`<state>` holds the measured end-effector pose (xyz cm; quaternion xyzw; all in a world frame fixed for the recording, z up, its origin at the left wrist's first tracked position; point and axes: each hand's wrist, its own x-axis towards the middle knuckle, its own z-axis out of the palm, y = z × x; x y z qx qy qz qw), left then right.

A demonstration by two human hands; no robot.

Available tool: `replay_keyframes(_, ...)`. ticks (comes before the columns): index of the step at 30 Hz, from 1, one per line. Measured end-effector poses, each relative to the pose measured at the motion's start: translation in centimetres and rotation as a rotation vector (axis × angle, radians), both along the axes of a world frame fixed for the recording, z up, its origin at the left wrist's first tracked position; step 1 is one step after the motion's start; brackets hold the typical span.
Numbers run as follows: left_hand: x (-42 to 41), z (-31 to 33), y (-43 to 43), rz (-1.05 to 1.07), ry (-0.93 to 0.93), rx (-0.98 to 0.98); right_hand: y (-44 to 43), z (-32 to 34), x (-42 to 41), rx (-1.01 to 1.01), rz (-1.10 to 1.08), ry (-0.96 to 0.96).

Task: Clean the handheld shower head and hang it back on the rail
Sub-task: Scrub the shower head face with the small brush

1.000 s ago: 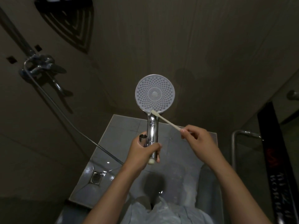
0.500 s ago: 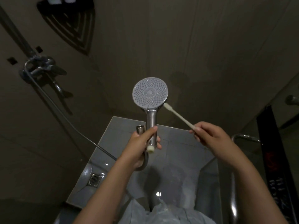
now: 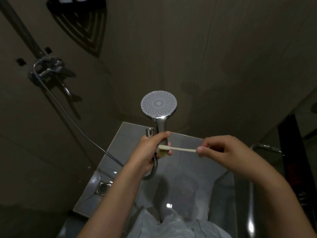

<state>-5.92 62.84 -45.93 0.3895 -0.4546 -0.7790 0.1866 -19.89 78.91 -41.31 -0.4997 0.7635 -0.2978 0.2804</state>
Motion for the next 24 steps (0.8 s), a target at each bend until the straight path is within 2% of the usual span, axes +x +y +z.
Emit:
replay_keyframes(10, 0.2, 0.7, 0.7, -0.057, -0.007, -0.029, -0.4, 0.3, 0.1, 0.026, 0.03, 0.036)
replay_keyframes(18, 0.7, 1.3, -0.4, -0.011, 0.047, 0.078, 0.2, 1.2, -0.6, 0.051, 0.015, -0.043)
replay_keyframes(24, 0.4, 1.6, 0.5, -0.077, 0.115, 0.14, -1.3, -0.1, 1.5, -0.046, 0.045, -0.085)
